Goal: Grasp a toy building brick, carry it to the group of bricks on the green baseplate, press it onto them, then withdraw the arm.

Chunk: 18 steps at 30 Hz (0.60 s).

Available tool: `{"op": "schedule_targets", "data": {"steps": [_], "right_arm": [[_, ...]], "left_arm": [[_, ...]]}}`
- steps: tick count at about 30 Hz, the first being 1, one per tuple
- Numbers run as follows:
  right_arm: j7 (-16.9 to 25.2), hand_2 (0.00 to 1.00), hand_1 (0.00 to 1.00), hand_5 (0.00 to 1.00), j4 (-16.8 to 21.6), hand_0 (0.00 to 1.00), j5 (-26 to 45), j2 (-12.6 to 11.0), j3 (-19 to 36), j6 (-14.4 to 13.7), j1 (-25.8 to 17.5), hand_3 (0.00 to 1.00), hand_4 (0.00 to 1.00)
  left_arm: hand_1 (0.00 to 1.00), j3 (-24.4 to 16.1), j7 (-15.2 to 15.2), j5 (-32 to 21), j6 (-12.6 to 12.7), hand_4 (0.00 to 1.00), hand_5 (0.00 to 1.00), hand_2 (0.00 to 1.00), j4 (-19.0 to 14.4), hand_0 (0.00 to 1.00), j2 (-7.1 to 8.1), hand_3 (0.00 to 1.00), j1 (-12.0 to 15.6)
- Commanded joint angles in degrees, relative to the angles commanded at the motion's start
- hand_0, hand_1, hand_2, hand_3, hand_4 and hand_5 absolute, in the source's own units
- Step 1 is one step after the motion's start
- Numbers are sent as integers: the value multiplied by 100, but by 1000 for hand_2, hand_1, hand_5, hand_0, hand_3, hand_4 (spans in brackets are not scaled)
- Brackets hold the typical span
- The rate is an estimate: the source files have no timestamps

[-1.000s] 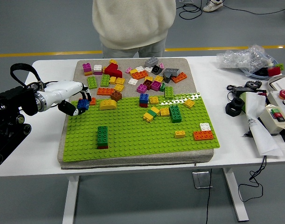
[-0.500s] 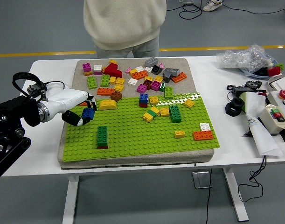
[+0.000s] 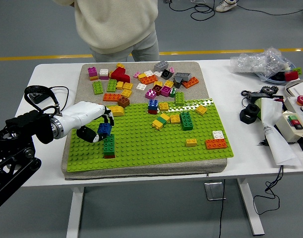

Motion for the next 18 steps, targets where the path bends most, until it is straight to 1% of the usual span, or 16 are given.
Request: {"op": "schedule_targets", "data": {"steps": [3, 12, 18], "right_arm": [[-7, 741, 692, 767, 0, 771, -3, -1, 5, 1, 1, 765, 998], [-8, 741, 691, 765, 0, 771, -12, -2, 11, -1, 26, 765, 998], [-10, 741, 691, 765, 0, 771, -13, -4, 10, 0, 29, 766, 998]], "left_arm": [[703, 20, 21, 21, 13, 661, 2, 517, 44, 754, -64, 553, -17], [699, 133, 23, 108, 24, 656, 2, 515, 343, 753, -246, 553, -83], [699, 172, 18, 103, 23, 660, 2, 517, 490, 752, -302, 555, -107]]}}
